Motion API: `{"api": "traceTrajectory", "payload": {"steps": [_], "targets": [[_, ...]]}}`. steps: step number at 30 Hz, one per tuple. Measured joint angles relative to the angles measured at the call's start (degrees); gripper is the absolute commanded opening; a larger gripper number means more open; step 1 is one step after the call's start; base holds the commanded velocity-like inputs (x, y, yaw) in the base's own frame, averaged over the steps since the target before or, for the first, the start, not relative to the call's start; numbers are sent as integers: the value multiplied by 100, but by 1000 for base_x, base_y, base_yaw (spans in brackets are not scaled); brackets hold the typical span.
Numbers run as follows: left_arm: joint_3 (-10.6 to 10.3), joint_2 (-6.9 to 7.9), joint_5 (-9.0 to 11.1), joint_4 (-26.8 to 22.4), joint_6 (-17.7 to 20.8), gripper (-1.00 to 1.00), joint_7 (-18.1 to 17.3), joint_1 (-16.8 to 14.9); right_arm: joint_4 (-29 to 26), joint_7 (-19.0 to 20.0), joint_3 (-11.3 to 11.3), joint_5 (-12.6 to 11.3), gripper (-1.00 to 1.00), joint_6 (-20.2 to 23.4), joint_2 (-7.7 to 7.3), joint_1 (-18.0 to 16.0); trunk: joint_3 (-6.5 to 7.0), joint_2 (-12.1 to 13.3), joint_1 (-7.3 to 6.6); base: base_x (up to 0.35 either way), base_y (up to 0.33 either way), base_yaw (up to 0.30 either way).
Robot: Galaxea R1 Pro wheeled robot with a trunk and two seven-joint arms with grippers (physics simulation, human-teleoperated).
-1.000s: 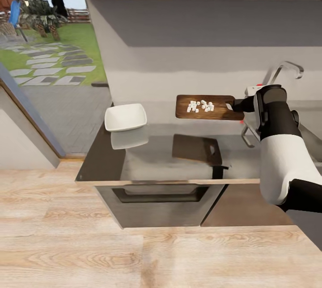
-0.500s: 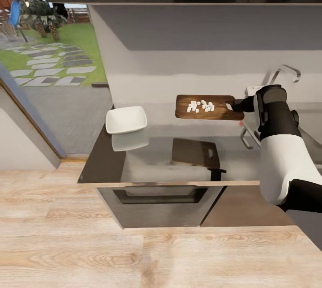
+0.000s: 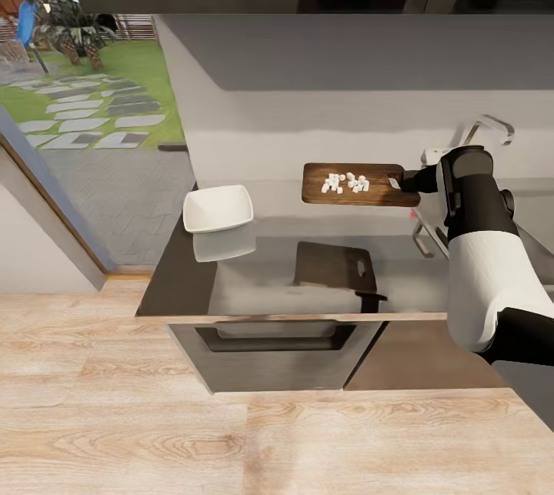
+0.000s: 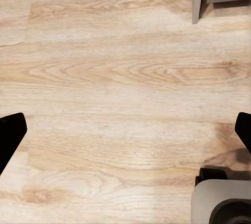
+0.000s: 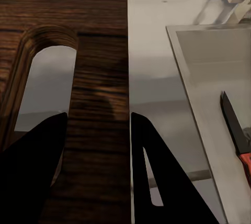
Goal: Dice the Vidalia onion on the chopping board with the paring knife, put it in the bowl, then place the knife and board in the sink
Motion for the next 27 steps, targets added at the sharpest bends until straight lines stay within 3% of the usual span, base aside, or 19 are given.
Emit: {"api": "traceTrajectory", "payload": {"steps": [6,19,27], "targets": [[0,1,0,0,-3,100,1,0,0,-1,1,6,-100,-2,-2,1,0,0,0,0,129,0],[0,1,0,0,-1,100,1,0,0,2,1,12,-100,-2,-7,2,0,1,0,4,298,0],[0,0,0,0,5,100,1,0,-8,0,1,20,-100,-2,-12,2,0,0,-1,124,313,0]]}}
